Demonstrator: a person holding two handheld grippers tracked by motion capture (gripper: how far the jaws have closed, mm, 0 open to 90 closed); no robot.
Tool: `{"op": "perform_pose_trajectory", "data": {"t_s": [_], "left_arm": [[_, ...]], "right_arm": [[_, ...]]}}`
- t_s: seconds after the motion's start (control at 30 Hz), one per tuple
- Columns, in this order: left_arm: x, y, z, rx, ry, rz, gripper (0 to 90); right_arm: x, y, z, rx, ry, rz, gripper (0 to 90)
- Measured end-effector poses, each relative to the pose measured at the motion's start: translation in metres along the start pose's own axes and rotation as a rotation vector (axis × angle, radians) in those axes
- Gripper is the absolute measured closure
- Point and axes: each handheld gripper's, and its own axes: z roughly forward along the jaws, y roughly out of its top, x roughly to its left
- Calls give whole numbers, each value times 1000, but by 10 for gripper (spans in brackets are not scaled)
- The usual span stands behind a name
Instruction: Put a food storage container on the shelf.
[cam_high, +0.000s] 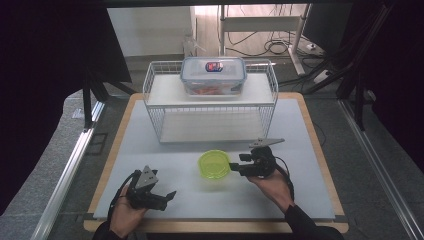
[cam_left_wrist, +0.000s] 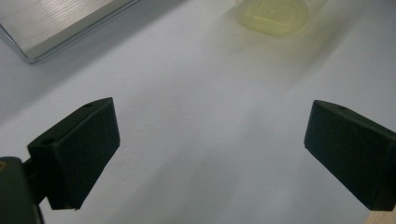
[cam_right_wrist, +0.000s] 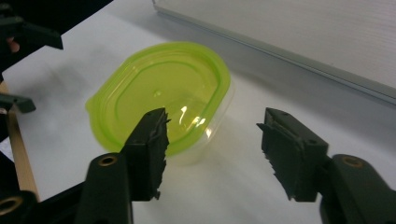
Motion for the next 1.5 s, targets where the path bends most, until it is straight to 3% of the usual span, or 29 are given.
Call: {"op": "perform_pose_trajectory", "data": {"t_s": [0.33, 0.6, 0.8, 1.03, 1.2, 1.43, 1.5], "left_arm": [[-1, 0, 1, 6, -5, 15, 38], [-3, 0, 3, 18, -6, 32, 42], [-4, 0, 4, 26, -5, 43, 43], [-4, 0, 4, 26, -3, 45, 44], [-4, 0, 4, 26, -2, 46, 45], [-4, 0, 3, 23, -1, 44, 45], [-4, 0, 4, 24, -1, 44, 45]], "right_arm": [[-14, 14, 30, 32, 65, 113, 586], [-23, 11, 34, 42, 117, 198, 682], [-29, 9, 35, 45, 197, 286, 789], [-29, 10, 37, 42, 298, 383, 821], [-25, 13, 35, 41, 306, 369, 826], [-25, 15, 30, 13, 358, 400, 844], [-24, 17, 28, 11, 348, 386, 843]]}}
